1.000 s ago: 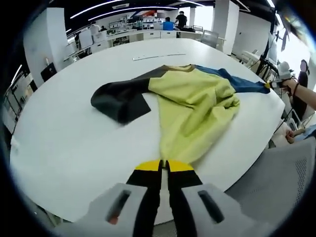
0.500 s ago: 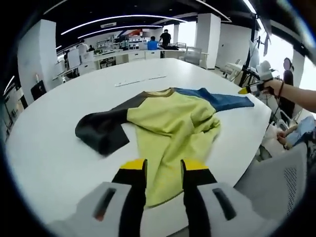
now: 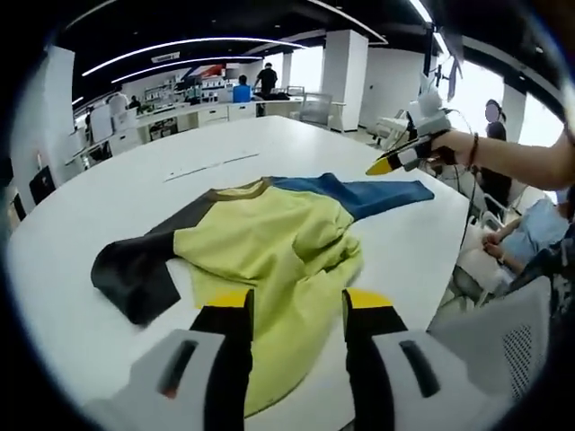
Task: Fold the garment on the visible template until the final outline fits inside the template.
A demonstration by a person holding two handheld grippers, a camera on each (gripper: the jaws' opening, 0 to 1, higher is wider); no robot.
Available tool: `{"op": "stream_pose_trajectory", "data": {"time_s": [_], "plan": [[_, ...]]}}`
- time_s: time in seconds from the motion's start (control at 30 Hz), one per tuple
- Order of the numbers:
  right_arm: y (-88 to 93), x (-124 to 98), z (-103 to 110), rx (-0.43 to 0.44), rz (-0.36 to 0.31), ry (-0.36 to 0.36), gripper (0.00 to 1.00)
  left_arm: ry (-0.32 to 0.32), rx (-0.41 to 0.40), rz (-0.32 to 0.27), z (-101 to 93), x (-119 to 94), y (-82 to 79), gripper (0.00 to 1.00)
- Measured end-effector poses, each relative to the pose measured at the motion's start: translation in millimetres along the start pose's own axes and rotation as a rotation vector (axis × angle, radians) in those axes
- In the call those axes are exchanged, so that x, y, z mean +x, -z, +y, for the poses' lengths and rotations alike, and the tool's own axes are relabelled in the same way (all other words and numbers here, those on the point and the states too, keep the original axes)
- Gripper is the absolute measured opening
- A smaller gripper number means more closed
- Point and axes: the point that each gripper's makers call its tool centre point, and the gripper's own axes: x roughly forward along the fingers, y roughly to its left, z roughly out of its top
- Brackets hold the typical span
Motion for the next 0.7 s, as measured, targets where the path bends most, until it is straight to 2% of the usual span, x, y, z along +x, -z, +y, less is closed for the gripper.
{"op": "stream_pose_trajectory", "data": {"time_s": [0.13, 0.3, 0.6, 0.7], "plan": [[-8.8, 19, 4, -0.024, 0.008, -0.031, 0.59, 0.065, 0.052, -0.013, -19.8, 16, -8.5, 0.36], [-20.4, 42, 20, -0.055, 0.013, -0.072, 0.56, 0.119, 0.070, 0.002, -38.5, 36, -8.5, 0.34], [-28.9, 85, 47, -0.110, 0.029, -0.120, 0.46, 0.204, 0.099, 0.032, -70.7, 76, -2.3, 0.28], [-28.1, 97, 57, -0.123, 0.043, -0.141, 0.45, 0.220, 0.111, 0.051, -77.0, 87, 3.1, 0.23]]}}
